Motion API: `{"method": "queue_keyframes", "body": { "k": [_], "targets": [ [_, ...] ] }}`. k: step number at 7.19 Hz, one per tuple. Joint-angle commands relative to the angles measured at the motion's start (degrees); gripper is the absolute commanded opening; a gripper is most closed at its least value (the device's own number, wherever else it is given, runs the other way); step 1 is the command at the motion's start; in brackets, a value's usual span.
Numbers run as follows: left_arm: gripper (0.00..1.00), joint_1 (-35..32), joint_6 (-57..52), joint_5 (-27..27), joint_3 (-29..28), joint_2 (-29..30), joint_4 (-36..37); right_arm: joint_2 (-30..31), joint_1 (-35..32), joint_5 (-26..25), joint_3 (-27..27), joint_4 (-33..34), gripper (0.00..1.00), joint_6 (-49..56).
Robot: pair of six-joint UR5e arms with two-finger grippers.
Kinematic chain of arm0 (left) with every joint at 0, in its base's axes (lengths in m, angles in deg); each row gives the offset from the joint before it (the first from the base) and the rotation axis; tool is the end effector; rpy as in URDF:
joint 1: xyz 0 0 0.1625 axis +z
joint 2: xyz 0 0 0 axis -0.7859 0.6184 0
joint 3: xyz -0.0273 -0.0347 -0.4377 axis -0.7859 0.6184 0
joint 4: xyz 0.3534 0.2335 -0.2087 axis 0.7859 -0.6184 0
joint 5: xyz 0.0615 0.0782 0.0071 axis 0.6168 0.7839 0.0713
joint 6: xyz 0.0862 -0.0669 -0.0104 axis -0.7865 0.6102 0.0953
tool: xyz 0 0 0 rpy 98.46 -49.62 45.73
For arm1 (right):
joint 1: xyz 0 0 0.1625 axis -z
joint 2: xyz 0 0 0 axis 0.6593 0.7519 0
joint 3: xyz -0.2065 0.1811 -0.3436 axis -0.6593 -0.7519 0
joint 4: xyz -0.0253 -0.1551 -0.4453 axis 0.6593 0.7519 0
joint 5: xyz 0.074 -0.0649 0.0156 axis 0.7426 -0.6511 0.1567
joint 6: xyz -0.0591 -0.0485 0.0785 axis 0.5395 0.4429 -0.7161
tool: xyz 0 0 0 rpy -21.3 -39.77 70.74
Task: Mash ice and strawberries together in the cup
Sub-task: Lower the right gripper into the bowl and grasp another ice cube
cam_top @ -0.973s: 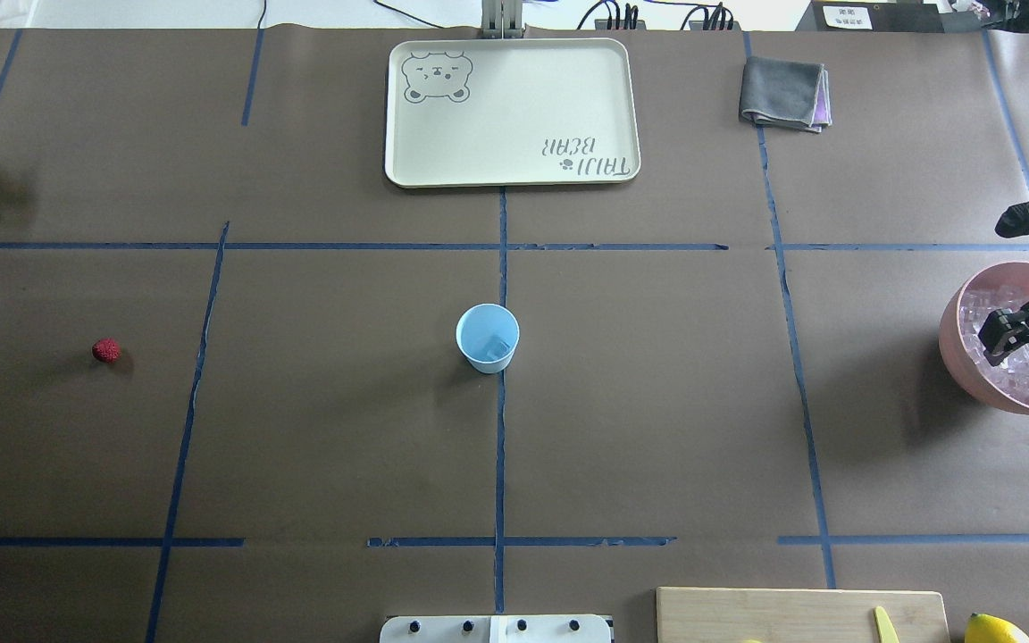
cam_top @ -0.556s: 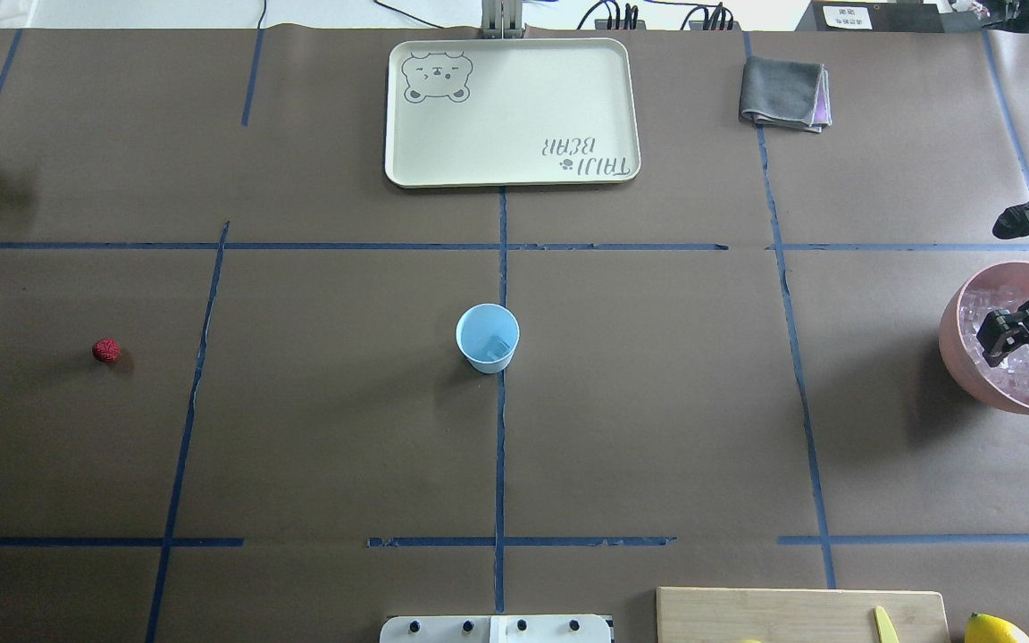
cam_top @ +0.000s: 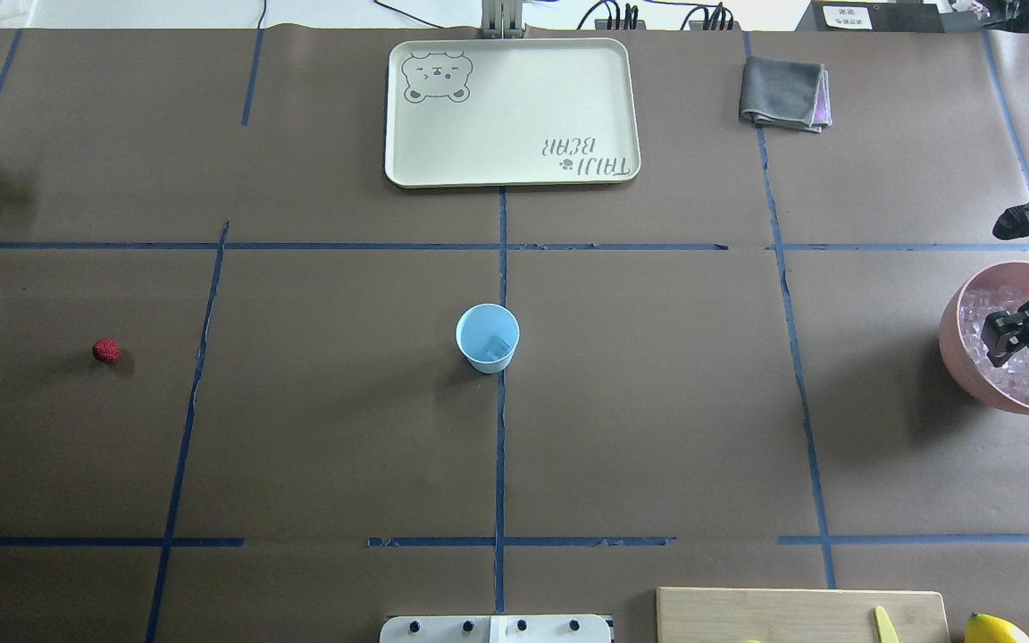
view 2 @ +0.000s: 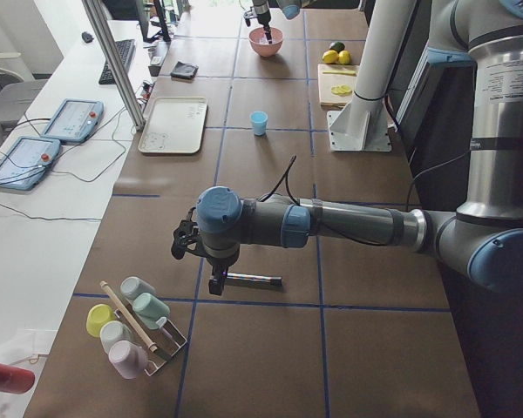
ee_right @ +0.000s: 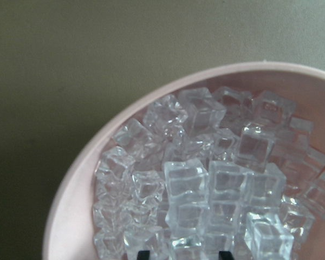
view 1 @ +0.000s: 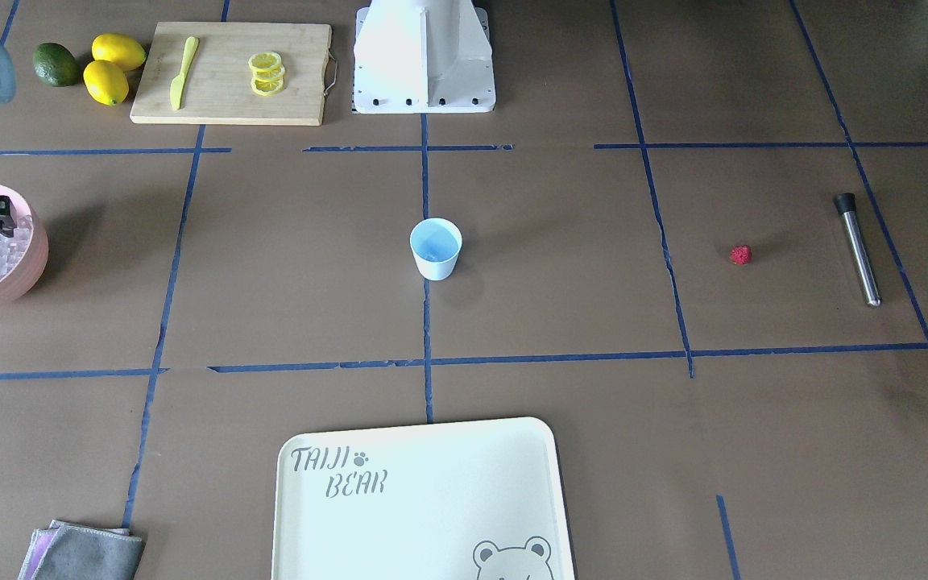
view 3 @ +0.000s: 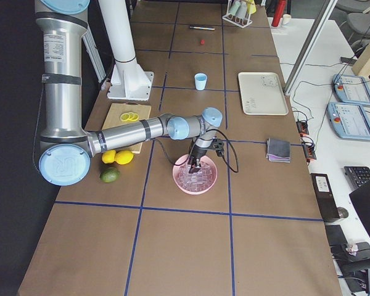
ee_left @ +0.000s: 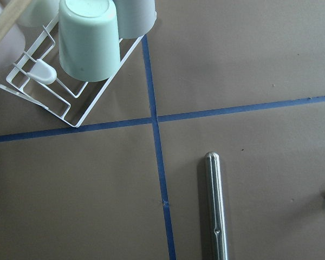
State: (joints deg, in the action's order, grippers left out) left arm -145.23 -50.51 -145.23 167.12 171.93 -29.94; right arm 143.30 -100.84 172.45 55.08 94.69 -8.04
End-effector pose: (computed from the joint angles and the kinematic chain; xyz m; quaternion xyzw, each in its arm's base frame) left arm -0.0817 -0.5338 0.6129 0.0744 0.4154 0.0410 0.9057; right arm -0.2119 -0.4973 0.5827 -0.0820 -0.3016 -0.1138 0.9431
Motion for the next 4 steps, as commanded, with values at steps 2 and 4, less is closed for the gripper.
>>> {"method": "queue_keyframes", "body": {
  "k": [2, 4],
  "targets": [
    [1.0, 0.0, 0.1, 0.0, 0.0, 0.1, 0.1, 0.0, -0.2, 0.1, 0.5, 0.0, 0.02, 1.6],
    [1.0, 0.0, 0.1, 0.0, 0.0, 0.1, 0.0, 1.3, -2.1, 0.5, 8.6, 3.0, 0.0, 1.6]
  ]
}}
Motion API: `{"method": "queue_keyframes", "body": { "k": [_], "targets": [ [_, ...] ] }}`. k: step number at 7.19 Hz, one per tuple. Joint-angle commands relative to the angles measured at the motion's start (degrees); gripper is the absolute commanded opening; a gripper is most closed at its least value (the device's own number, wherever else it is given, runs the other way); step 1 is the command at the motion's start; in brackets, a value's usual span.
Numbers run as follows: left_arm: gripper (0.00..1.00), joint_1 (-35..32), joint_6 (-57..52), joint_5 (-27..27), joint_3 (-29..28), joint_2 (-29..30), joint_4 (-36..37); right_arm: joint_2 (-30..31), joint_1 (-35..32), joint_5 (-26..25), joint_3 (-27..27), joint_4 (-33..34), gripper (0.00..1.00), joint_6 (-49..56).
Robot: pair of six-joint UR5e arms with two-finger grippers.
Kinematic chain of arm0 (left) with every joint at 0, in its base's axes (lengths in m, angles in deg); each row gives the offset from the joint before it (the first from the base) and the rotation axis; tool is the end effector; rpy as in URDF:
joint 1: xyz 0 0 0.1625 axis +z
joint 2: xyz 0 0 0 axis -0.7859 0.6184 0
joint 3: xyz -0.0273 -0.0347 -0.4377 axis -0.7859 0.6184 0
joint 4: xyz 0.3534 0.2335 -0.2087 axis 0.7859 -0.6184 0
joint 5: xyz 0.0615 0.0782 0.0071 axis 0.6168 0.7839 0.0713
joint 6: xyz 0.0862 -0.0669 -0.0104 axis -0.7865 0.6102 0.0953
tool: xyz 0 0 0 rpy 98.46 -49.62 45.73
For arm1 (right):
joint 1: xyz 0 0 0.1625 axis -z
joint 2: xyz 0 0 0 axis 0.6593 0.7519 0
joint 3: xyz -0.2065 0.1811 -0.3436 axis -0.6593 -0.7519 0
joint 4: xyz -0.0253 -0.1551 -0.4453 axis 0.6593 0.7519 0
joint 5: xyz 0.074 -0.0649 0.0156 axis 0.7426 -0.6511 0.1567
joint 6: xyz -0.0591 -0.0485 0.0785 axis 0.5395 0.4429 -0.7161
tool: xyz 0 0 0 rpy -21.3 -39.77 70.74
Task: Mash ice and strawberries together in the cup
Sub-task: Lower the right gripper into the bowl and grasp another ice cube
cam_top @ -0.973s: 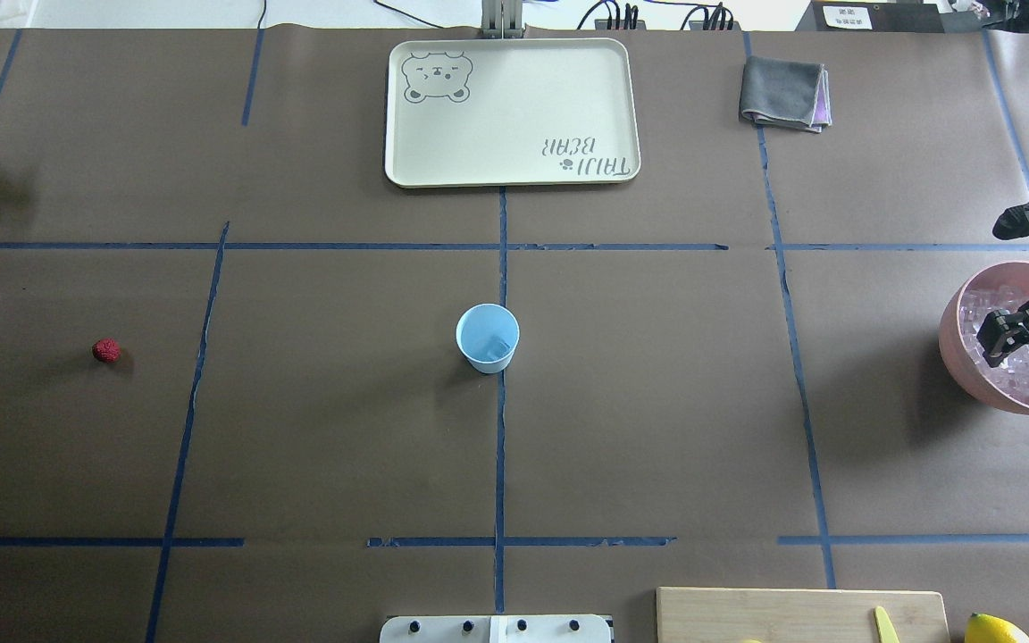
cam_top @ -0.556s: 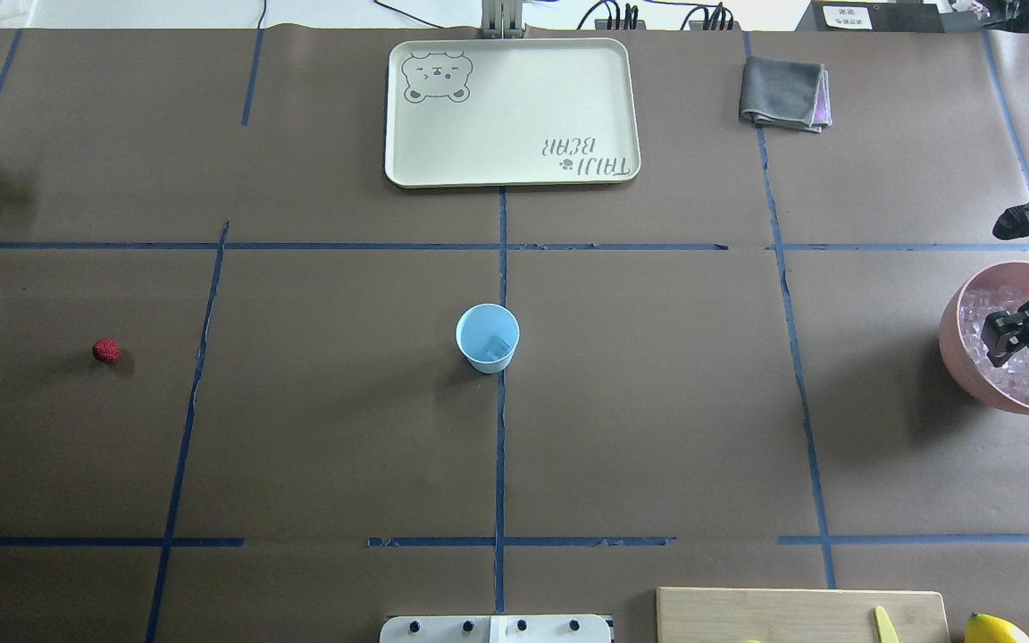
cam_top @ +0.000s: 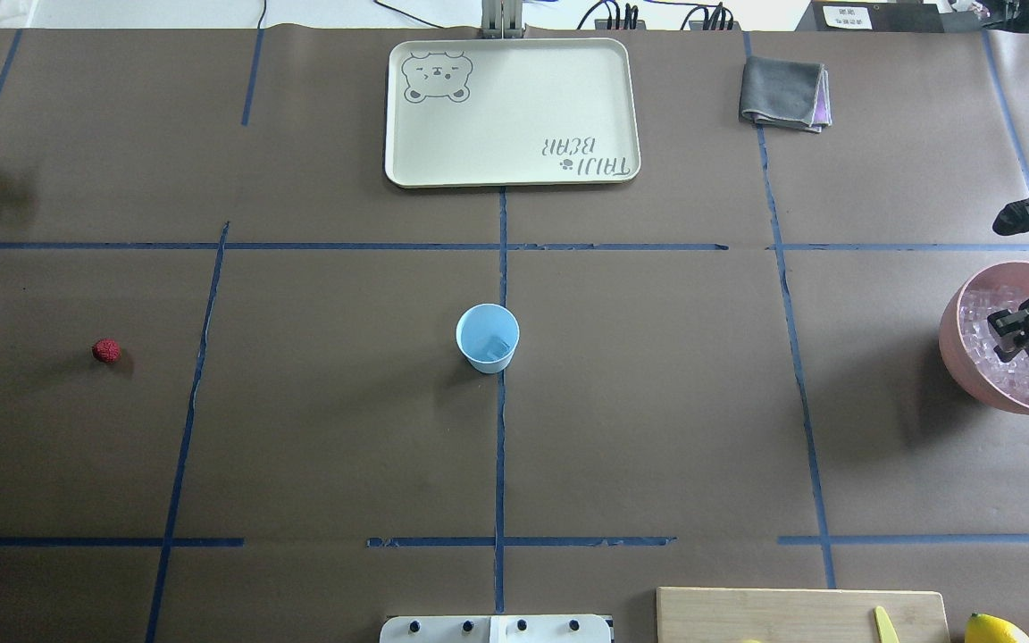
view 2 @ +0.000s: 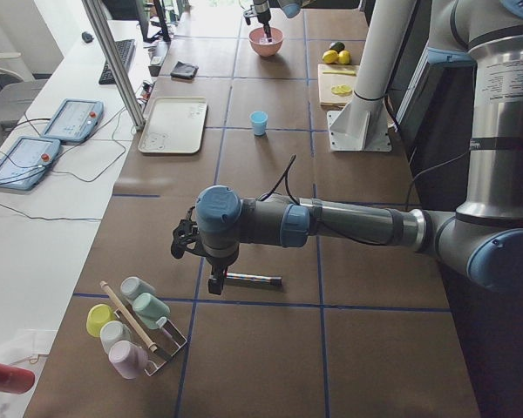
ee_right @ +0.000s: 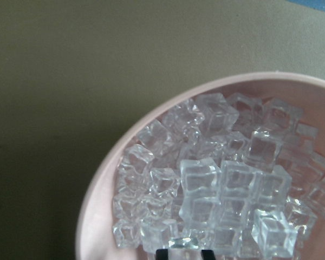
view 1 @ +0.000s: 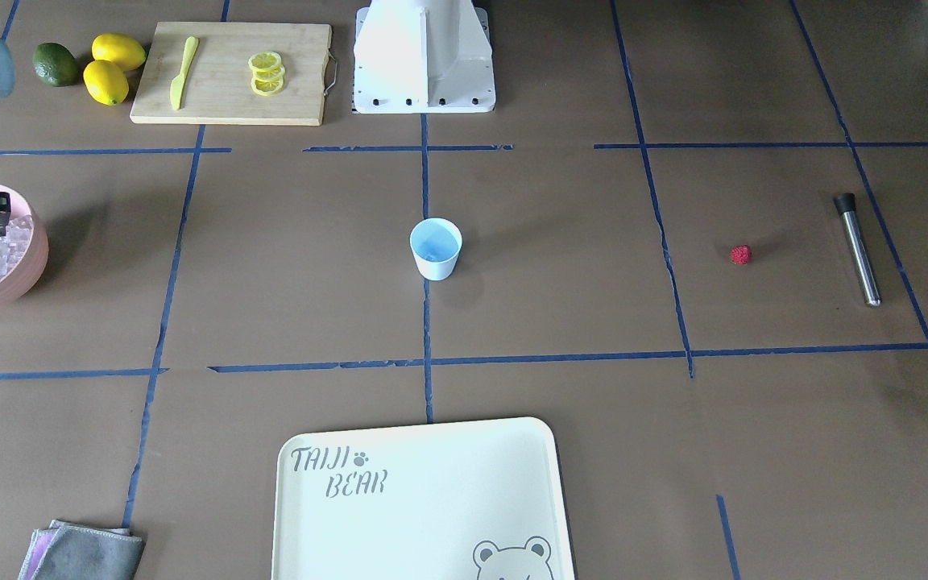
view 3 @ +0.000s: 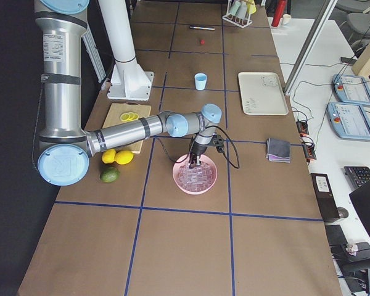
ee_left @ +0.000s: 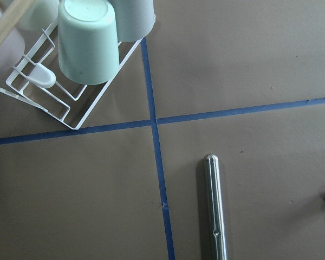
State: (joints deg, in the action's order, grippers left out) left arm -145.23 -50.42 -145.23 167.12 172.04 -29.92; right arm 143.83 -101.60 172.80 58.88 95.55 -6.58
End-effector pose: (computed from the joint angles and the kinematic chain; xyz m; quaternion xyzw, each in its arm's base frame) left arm -0.0817 -0.5347 0.6119 0.0748 0.4154 0.0406 0.9057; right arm -0.2022 -0.4935 0.5525 -0.0588 -0.3133 -0.1259 0.9394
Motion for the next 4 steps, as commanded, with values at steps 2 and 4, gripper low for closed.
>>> {"method": "queue_keyframes", "body": {
  "k": [2, 4],
  "targets": [
    [1.0, 0.0, 0.0, 0.0, 0.0, 0.0, 0.1, -1.9, -3.8, 0.1, 13.4, 12.2, 0.0, 0.0],
    [1.0, 0.0, 0.0, 0.0, -0.2, 0.0, 0.1, -14.3, -3.5, -0.2, 12.9, 21.0, 0.0, -2.1]
  ]
}}
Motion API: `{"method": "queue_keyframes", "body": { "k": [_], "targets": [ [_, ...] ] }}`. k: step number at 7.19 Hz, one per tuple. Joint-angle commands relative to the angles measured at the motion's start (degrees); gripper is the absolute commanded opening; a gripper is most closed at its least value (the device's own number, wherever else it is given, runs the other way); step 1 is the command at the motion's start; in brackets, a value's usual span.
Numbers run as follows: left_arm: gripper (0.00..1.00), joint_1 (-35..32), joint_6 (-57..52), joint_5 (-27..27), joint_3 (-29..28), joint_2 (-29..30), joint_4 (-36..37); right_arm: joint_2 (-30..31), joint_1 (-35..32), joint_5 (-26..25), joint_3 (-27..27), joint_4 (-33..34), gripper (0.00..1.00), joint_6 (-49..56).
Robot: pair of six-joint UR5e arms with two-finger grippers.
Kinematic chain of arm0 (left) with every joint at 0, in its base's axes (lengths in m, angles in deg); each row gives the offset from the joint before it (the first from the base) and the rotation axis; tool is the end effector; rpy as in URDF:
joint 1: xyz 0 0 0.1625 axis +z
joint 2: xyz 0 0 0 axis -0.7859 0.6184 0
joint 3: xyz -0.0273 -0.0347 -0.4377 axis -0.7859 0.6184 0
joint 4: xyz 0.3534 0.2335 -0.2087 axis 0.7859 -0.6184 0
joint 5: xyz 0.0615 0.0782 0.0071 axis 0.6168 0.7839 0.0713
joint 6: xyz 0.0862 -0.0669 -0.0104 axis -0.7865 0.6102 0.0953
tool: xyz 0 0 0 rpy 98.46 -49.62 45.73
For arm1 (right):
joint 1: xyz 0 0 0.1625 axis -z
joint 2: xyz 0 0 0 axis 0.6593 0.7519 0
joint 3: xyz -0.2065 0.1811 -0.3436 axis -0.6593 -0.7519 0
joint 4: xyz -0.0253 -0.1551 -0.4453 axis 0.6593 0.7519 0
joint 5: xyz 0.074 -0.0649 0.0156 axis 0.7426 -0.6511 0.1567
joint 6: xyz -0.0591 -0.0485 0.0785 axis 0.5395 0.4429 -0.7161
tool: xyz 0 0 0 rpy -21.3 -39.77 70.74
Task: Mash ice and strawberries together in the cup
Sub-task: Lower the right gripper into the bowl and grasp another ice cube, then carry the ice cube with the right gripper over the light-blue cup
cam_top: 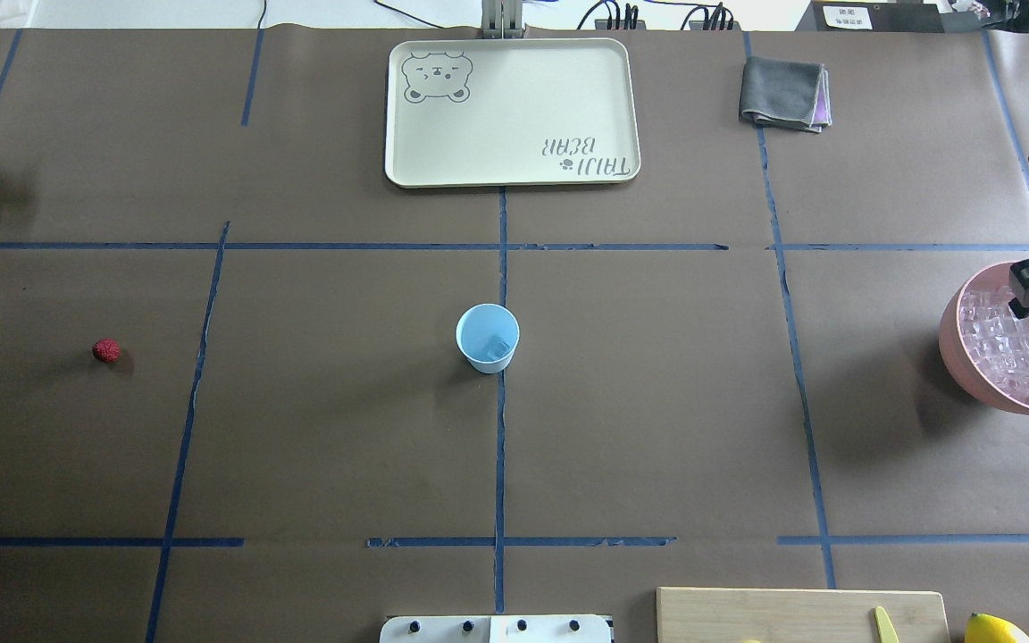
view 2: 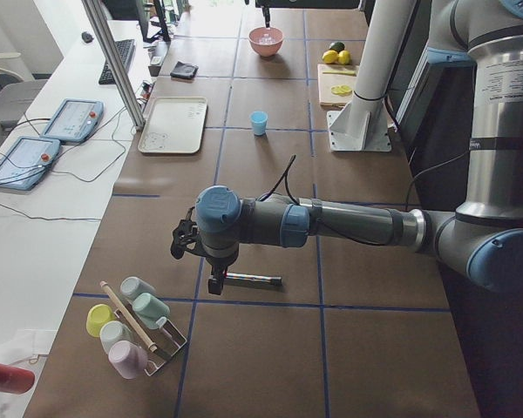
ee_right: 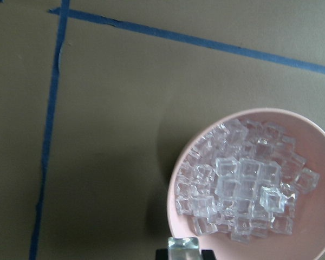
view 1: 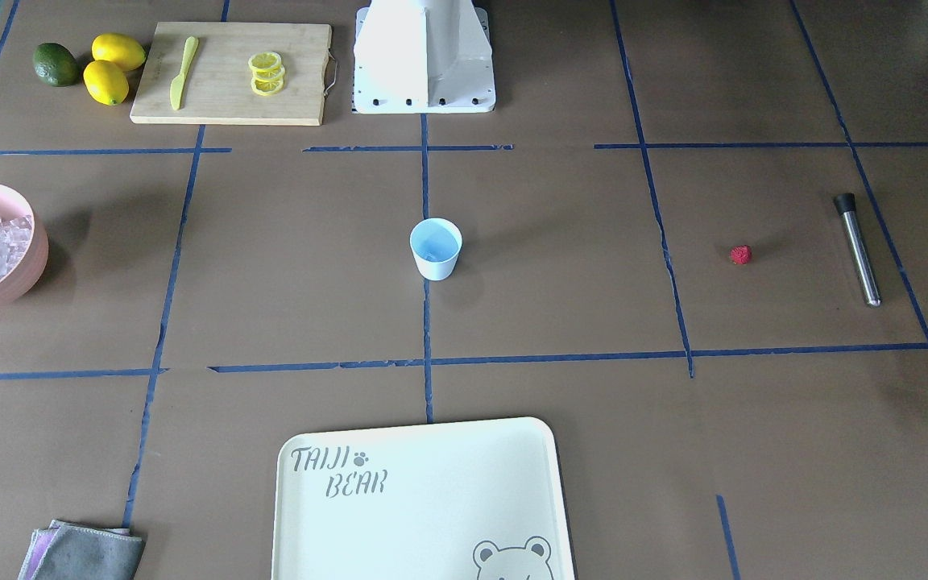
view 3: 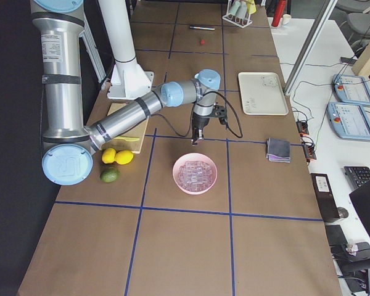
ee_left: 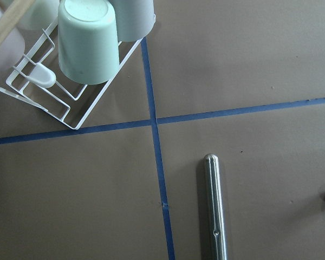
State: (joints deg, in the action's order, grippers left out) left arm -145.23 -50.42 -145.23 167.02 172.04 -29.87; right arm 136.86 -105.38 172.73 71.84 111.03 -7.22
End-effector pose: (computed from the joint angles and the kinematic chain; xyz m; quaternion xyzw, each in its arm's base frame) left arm -0.0817 -0.5346 0.6130 0.0736 0.4155 0.0400 0.9057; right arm -0.1652 -0.4978 0.4013 -0.0155 -0.3268 -0.1013 0.9395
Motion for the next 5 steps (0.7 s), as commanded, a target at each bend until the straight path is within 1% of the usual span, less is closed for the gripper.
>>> {"method": "queue_keyframes", "body": {
  "k": [1, 3, 4, 5],
  "targets": [
    [1.0, 0.0, 0.0, 0.0, -0.2, 0.1, 0.0, -14.8, 2.2, -0.1, -2.5, 8.3, 0.0, -4.4],
    [1.0, 0.0, 0.0, -0.1, 0.0, 0.0, 0.0, -27.5, 10.4, -0.3, -8.8, 7.7, 0.0, -21.4],
    [1.0, 0.1, 0.0, 0.0, 0.0, 0.1, 0.0, -32.1, 15.0, -0.8, -11.8, 4.2, 0.0, -31.2],
    [1.0, 0.1, 0.0, 0.0, 0.0, 0.1, 0.0, -35.5, 20.3, -3.9, -15.2, -1.4, 0.0, -41.1]
  ]
}}
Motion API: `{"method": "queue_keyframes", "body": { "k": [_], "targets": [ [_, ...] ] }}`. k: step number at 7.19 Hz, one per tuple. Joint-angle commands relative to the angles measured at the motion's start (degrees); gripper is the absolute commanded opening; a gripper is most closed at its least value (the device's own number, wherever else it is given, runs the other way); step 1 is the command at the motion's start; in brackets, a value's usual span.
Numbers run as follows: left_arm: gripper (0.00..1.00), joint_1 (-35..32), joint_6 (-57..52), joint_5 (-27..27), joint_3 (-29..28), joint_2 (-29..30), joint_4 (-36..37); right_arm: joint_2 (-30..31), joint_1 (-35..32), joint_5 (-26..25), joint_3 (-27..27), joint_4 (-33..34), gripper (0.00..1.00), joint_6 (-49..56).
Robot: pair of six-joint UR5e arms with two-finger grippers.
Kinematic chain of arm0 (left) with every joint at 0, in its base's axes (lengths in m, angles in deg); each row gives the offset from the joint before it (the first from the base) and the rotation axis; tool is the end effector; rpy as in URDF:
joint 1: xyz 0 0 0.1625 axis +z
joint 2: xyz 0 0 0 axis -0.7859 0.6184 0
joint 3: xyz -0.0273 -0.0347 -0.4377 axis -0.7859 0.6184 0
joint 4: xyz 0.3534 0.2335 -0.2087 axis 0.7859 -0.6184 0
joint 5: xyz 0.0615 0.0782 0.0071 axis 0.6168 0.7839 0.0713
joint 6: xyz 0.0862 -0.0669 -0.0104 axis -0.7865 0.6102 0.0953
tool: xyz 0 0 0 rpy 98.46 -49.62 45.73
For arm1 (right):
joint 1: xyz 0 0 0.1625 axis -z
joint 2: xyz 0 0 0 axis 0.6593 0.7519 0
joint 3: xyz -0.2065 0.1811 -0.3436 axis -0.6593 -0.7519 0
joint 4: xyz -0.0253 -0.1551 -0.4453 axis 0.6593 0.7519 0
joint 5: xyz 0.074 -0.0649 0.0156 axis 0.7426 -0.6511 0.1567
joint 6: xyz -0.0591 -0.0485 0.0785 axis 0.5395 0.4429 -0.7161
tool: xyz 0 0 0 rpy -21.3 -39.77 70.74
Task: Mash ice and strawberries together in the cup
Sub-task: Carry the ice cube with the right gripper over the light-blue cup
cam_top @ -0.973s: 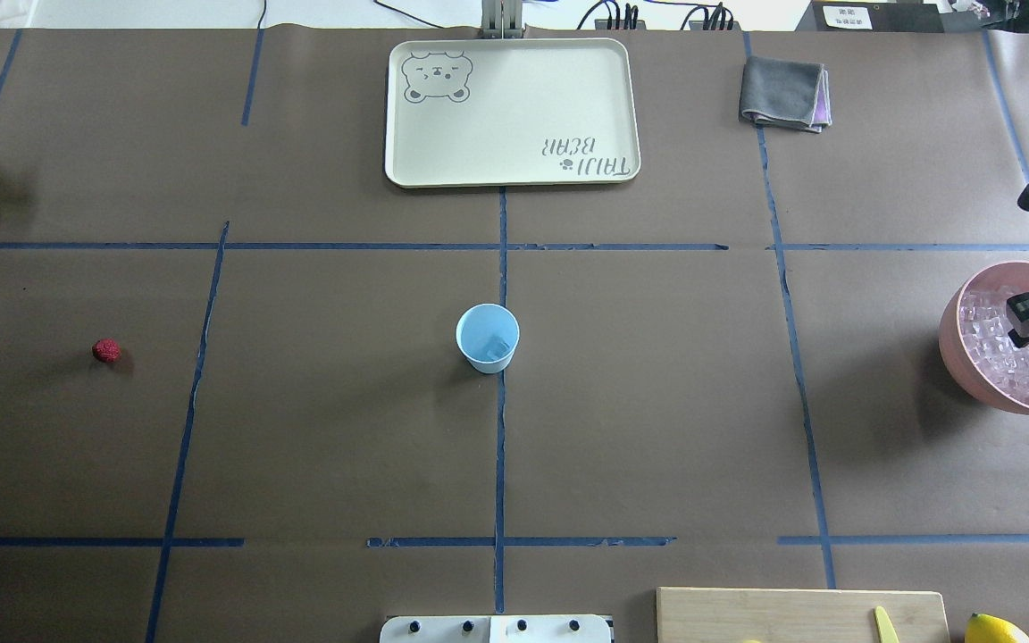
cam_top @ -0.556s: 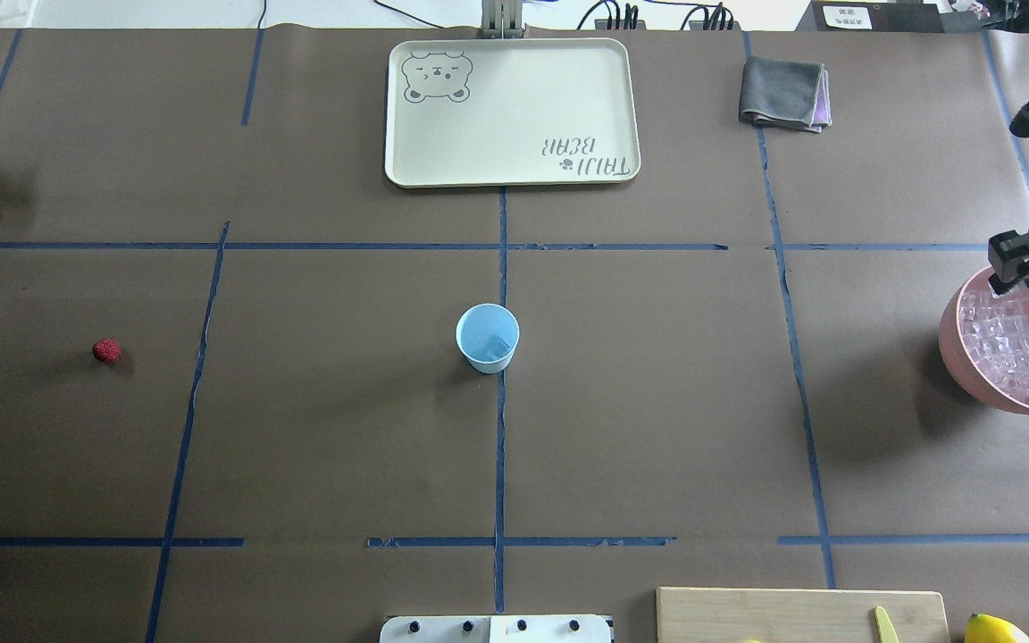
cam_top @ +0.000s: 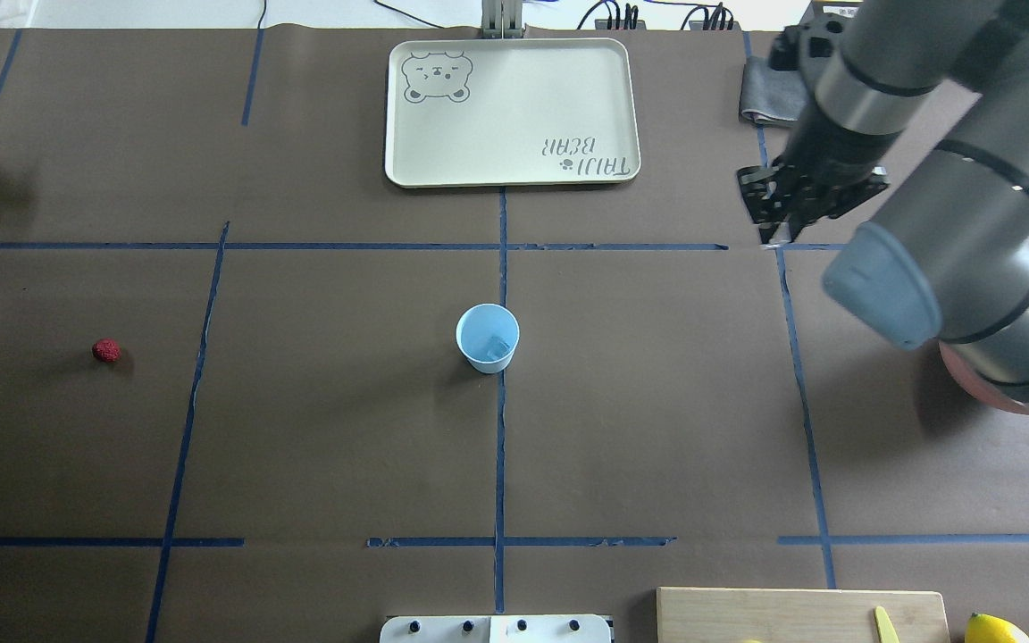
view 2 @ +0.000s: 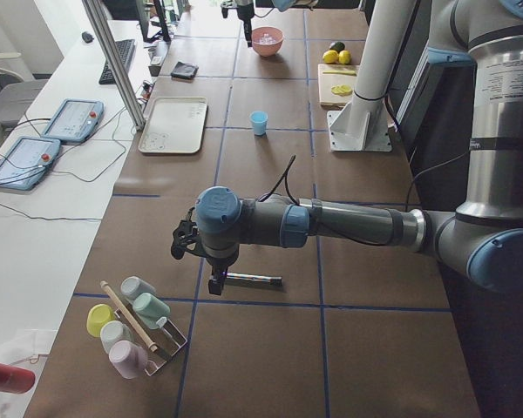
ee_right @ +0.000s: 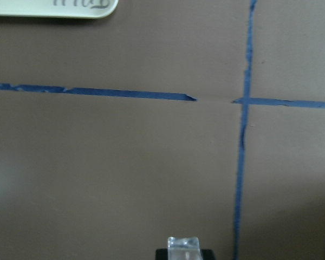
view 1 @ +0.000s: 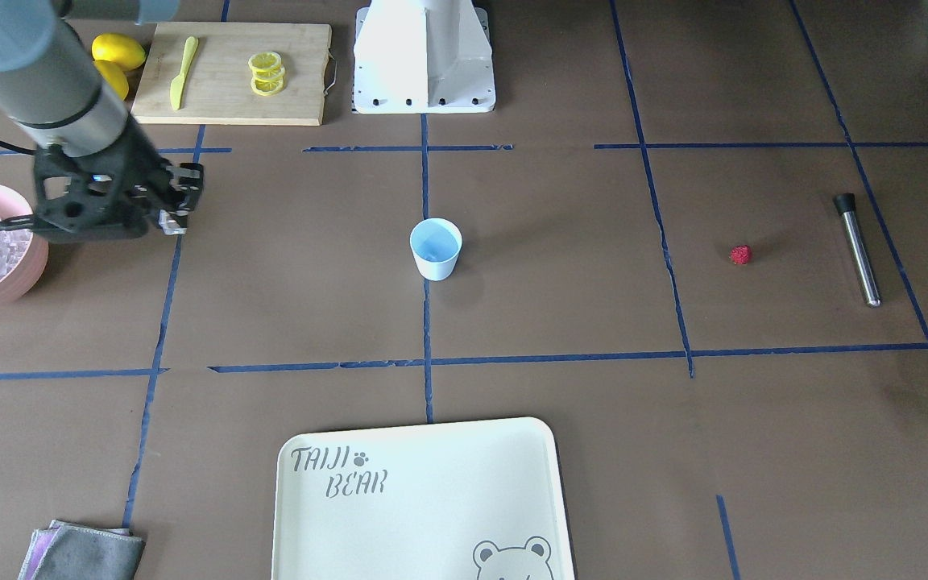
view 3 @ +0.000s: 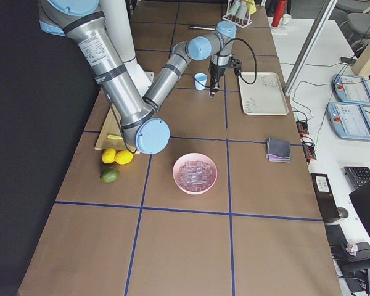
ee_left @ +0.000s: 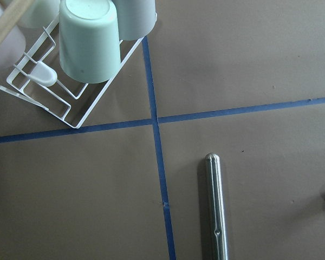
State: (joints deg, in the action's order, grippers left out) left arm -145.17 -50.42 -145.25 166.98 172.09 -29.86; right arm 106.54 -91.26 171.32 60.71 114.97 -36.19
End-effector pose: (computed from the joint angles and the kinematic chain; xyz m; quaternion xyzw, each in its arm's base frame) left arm -0.0812 -0.5351 0.6129 0.0734 0.4157 0.0405 0.9056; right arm -0.3590 -0.5381 0.1858 -0.0305 -0.3707 -0.0180 0.9281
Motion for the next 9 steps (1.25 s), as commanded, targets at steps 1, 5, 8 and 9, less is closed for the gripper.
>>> {"method": "queue_keyframes", "body": {
  "k": [1, 5, 8, 9],
  "targets": [
    [1.0, -0.1, 0.0, 0.0, 0.0, -0.1, 0.0, -9.2, 10.6, -7.3, -8.6, -9.4, 0.0, -17.9],
    [1.0, 0.0, -0.1, 0.0, -0.2, -0.1, 0.0, -20.5, 18.4, -14.4, -23.6, -14.1, 0.0, -25.0],
    [1.0, 0.0, -0.1, 0.0, -0.7, -0.1, -0.1, -20.6, 19.8, -15.6, -24.6, -14.4, 0.01, -25.5],
    [1.0, 0.0, -0.1, 0.0, -0.6, -0.1, 0.0, -20.6, 20.0, -15.6, -24.7, -14.4, 0.03, -25.5]
  ]
}}
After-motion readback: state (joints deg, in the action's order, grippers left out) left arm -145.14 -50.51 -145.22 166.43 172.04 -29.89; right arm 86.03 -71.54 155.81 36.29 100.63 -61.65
